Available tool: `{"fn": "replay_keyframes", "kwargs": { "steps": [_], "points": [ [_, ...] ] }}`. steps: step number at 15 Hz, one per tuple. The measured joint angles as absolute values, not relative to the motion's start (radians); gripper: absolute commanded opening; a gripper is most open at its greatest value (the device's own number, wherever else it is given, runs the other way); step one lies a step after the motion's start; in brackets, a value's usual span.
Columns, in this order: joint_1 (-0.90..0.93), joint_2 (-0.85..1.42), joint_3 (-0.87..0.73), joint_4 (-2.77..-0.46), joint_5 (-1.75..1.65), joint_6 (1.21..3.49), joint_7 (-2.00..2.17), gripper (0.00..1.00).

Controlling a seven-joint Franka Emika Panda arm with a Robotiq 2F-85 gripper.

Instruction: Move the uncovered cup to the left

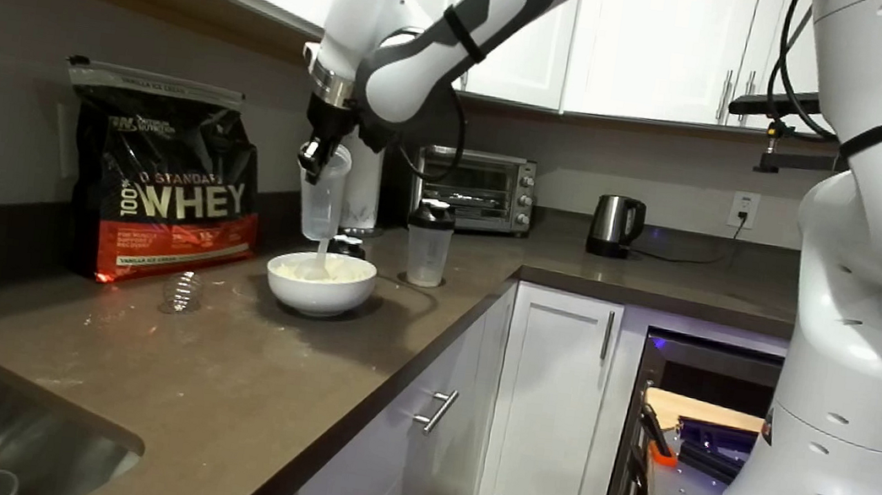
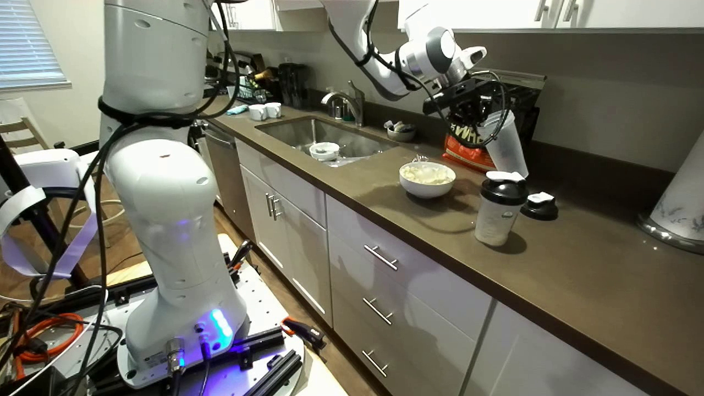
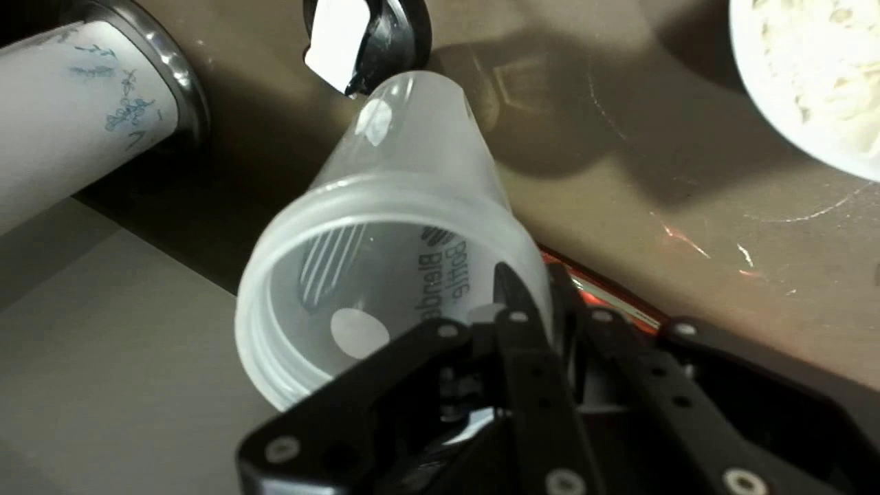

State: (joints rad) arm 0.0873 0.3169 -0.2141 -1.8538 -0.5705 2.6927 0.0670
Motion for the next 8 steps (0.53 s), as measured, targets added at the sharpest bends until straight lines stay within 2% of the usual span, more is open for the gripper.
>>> {"fn": "replay_keyframes", "kwargs": {
  "steps": [8],
  "points": [
    [0.082, 0.136, -0.172, -2.021, -0.602, 2.694, 0.067, 0.02]
  ]
}}
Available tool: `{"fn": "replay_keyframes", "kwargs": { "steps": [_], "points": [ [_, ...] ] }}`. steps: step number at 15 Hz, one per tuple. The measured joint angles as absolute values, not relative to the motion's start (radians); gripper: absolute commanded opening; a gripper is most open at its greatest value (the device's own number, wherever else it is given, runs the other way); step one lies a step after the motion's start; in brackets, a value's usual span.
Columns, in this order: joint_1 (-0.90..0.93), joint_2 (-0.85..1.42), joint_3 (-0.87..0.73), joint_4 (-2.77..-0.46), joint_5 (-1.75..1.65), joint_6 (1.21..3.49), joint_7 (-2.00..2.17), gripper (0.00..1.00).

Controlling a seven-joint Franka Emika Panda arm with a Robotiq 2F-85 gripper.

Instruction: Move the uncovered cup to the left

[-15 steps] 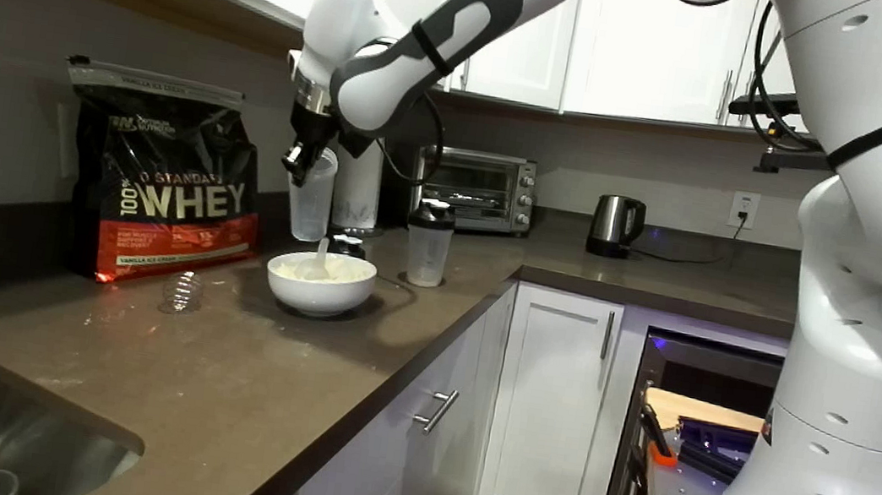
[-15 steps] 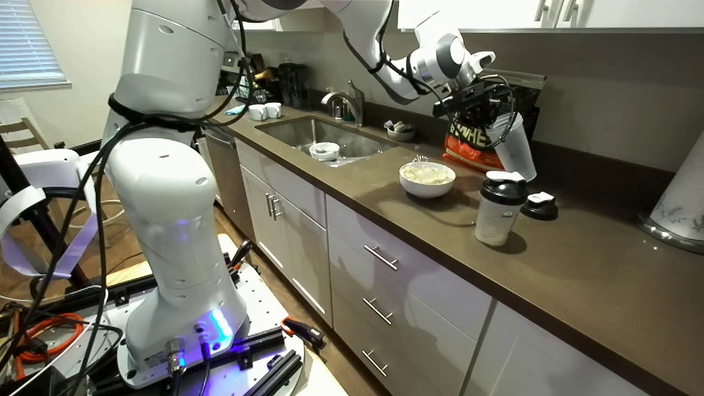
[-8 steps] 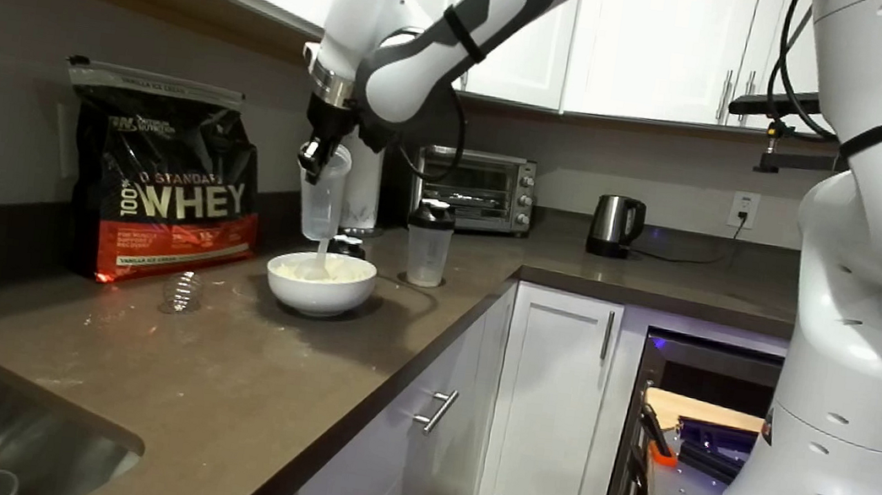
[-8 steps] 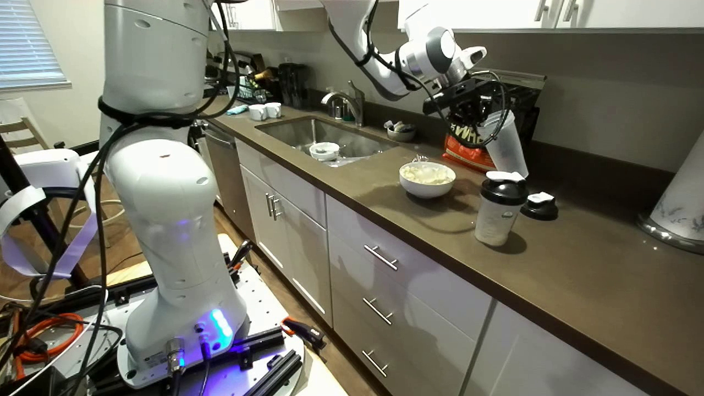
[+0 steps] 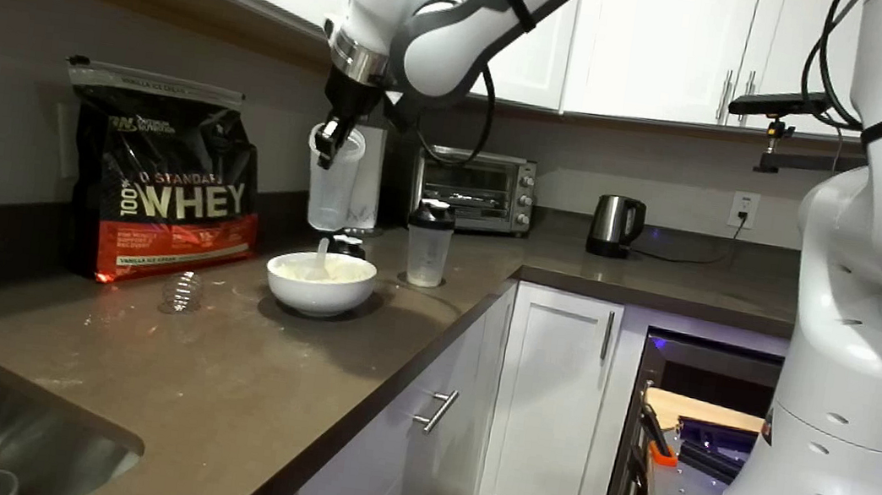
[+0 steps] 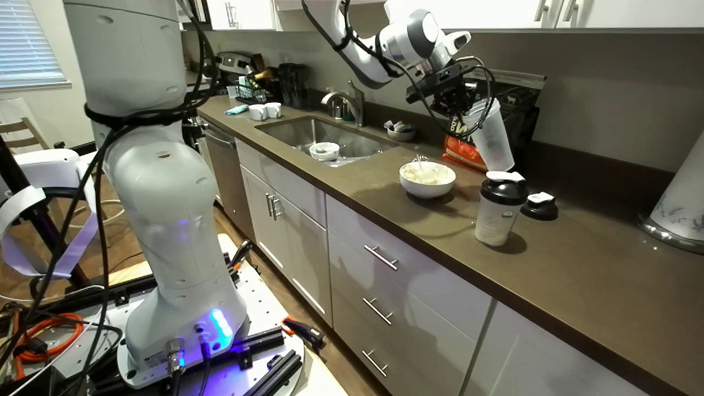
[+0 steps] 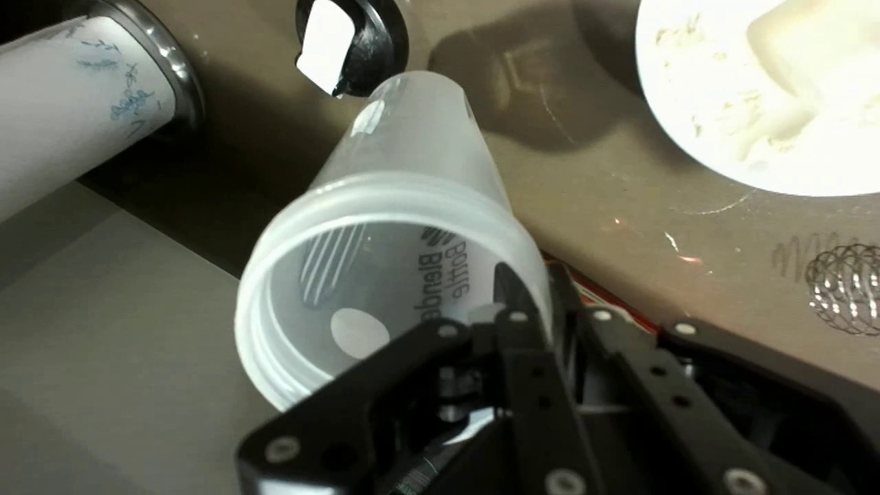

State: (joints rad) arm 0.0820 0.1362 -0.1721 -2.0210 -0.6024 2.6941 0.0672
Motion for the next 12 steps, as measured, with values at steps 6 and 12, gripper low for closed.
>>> {"fn": "replay_keyframes", "kwargs": {
  "steps": [6, 12],
  "points": [
    [0.071, -0.008, -0.099, -2.150, -0.515, 2.694, 0.039, 0.02],
    [0.070, -0.113, -0.042, -2.226, -0.318, 2.688, -0.098, 0.02]
  ]
}}
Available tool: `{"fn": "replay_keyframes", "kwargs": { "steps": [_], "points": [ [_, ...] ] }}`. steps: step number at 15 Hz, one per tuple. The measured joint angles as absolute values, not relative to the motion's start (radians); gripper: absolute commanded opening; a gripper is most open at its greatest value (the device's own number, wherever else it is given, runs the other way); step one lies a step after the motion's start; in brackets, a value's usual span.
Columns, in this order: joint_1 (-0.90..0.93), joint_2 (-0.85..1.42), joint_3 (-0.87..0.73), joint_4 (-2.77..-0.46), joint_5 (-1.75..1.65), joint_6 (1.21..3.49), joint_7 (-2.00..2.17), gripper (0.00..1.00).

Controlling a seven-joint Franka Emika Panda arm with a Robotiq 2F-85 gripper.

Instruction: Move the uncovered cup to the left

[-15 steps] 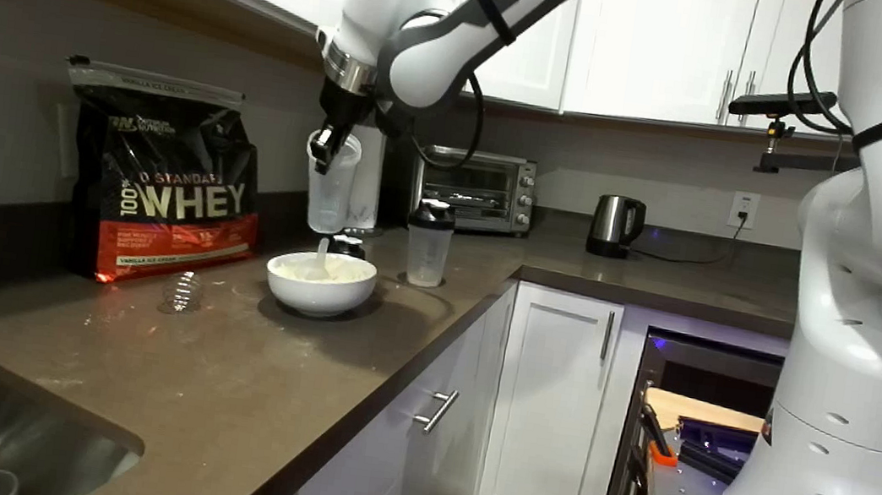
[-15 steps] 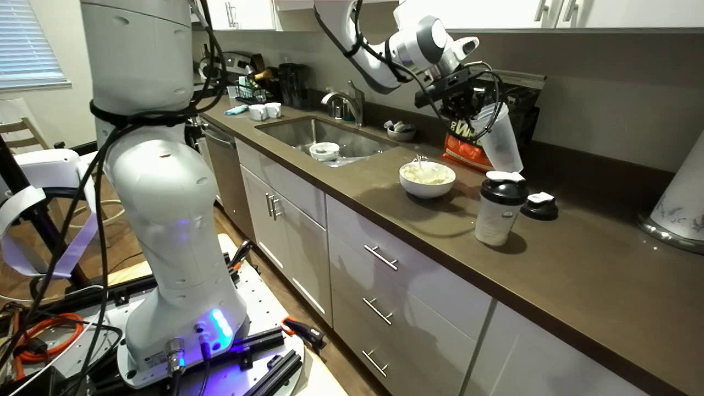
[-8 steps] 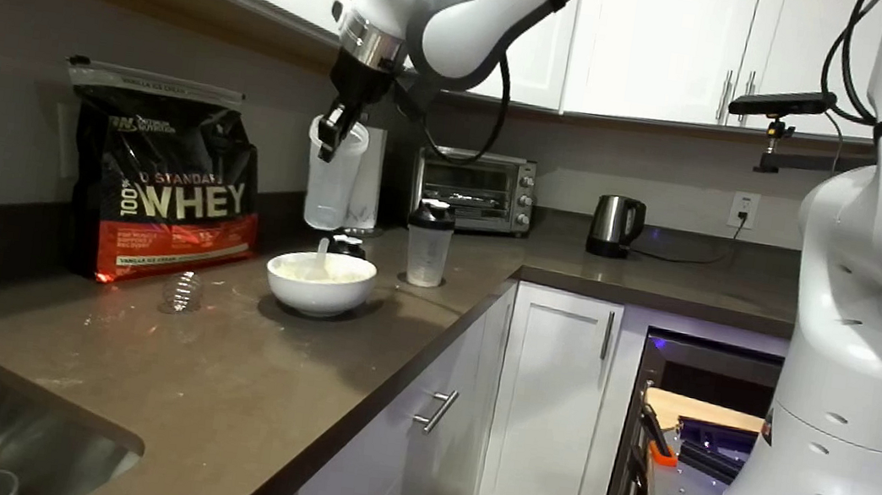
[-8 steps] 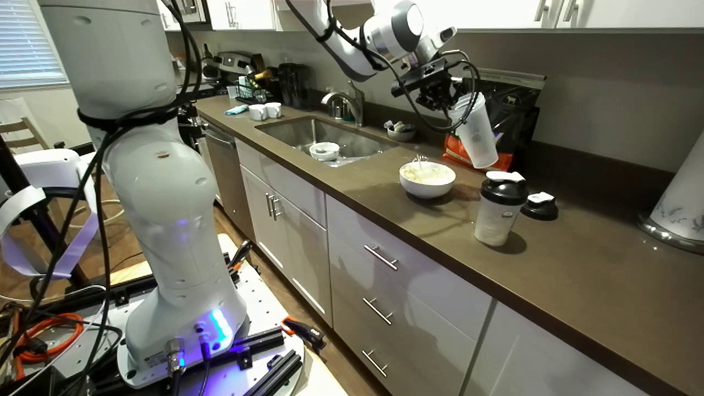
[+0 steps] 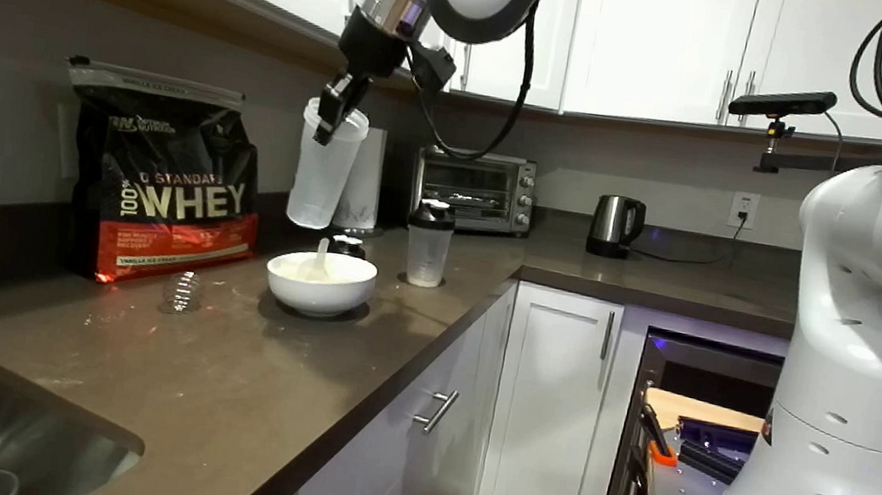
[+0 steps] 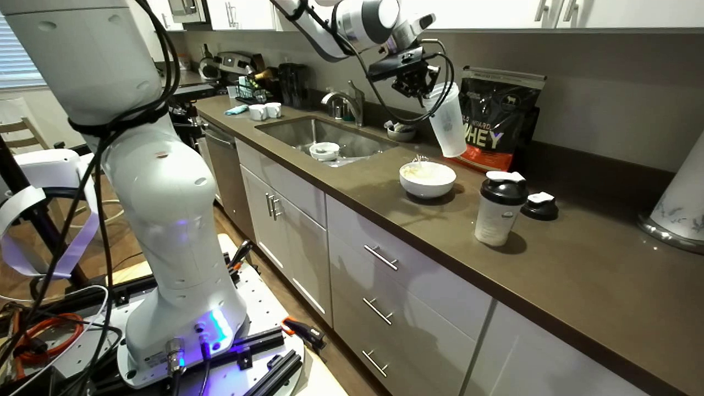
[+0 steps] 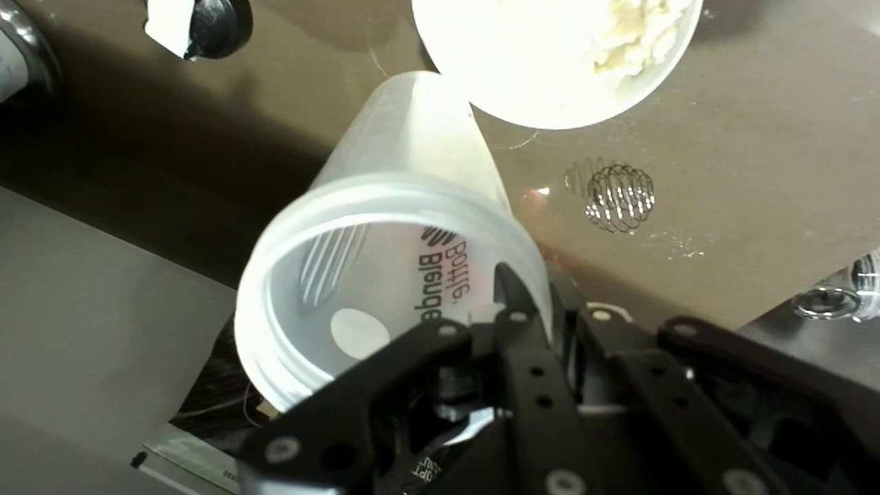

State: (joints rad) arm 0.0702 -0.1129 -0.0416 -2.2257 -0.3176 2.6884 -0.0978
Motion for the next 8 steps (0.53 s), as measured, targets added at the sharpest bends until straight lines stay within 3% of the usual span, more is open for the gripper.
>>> {"fn": "replay_keyframes", "kwargs": {
  "steps": [8],
  "points": [
    [0.116, -0.184, -0.025, -2.249, -0.048, 2.642, -0.309, 0.02]
  ]
}}
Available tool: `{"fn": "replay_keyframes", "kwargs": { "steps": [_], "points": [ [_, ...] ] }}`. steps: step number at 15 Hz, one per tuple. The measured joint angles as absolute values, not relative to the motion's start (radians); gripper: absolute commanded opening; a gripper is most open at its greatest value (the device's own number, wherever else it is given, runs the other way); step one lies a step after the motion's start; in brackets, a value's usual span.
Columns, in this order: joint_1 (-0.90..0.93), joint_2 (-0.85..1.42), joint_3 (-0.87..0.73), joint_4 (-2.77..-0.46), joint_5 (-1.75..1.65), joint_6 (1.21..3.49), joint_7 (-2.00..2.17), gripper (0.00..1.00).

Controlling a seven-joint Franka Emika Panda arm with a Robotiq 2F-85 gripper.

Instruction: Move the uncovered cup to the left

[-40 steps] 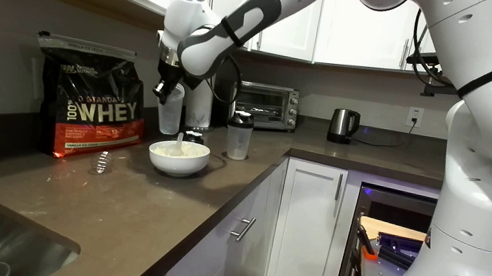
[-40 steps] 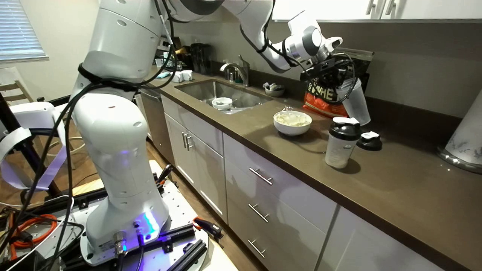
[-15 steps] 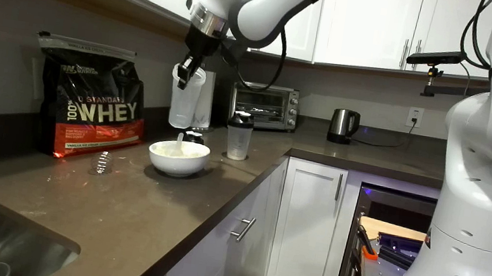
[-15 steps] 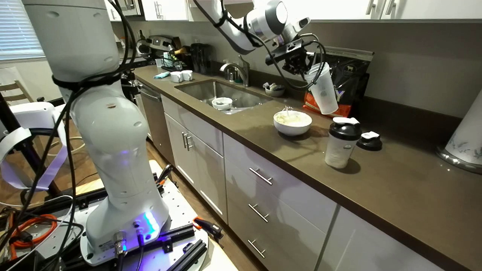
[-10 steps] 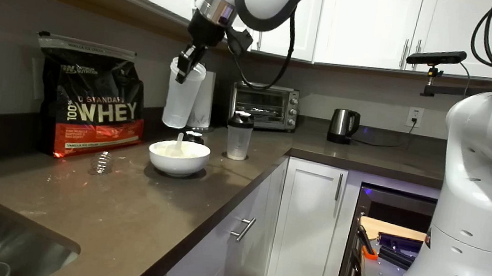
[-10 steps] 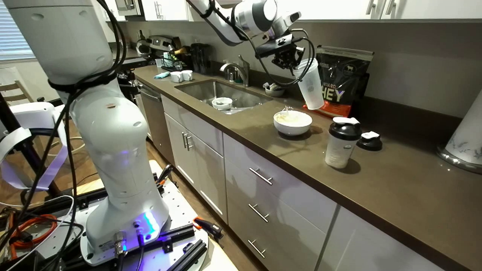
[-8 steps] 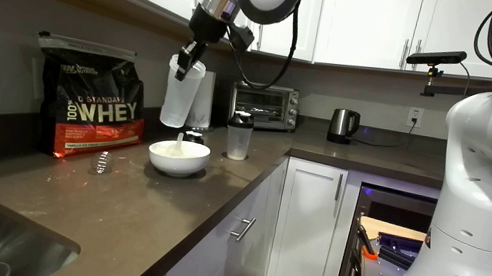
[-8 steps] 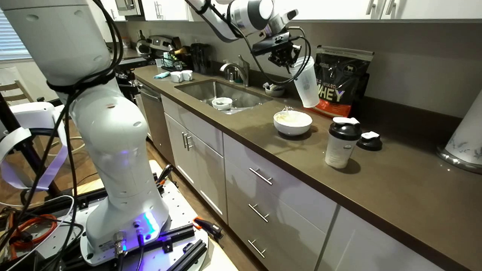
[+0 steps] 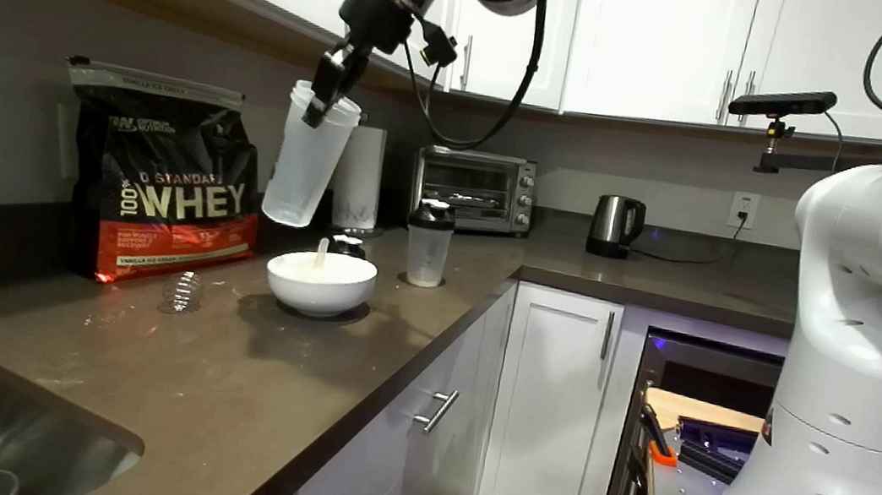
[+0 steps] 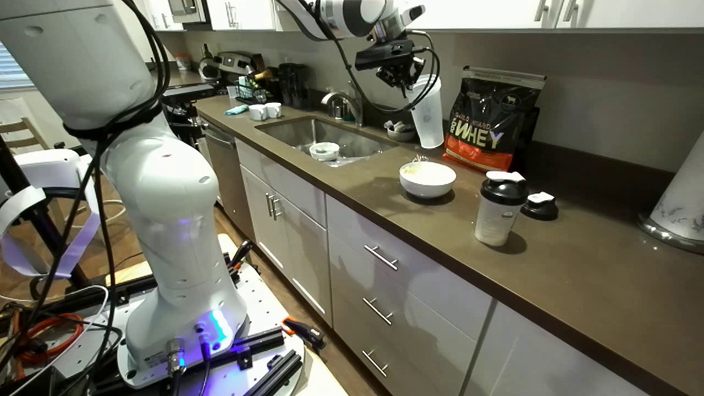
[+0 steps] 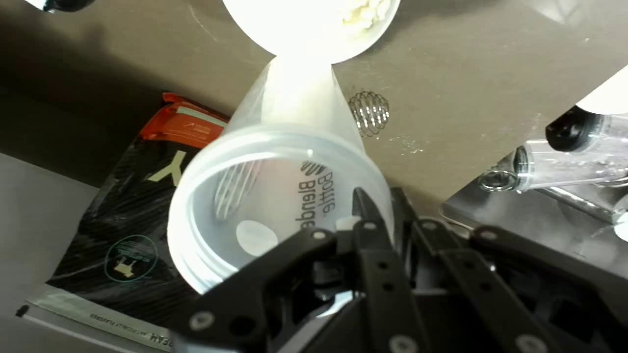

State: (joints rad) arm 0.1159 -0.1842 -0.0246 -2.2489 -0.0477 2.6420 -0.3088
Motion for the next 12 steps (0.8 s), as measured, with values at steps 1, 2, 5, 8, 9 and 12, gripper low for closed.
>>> {"fn": "replay_keyframes", "kwargs": {
  "steps": [1, 2, 5, 8, 9, 12],
  "points": [
    [0.127, -0.189, -0.025, -2.249, -0.012, 2.628, -0.333, 0.02],
    [0.137, -0.193, -0.025, -2.249, 0.020, 2.613, -0.356, 0.02],
    [0.163, -0.203, -0.025, -2.249, 0.087, 2.562, -0.412, 0.02],
    [0.180, -0.212, -0.023, -2.249, 0.118, 2.514, -0.451, 0.02],
    [0.185, -0.214, -0.023, -2.248, 0.125, 2.500, -0.464, 0.02],
    [0.194, -0.215, -0.017, -2.243, 0.129, 2.460, -0.487, 0.02]
  ]
}}
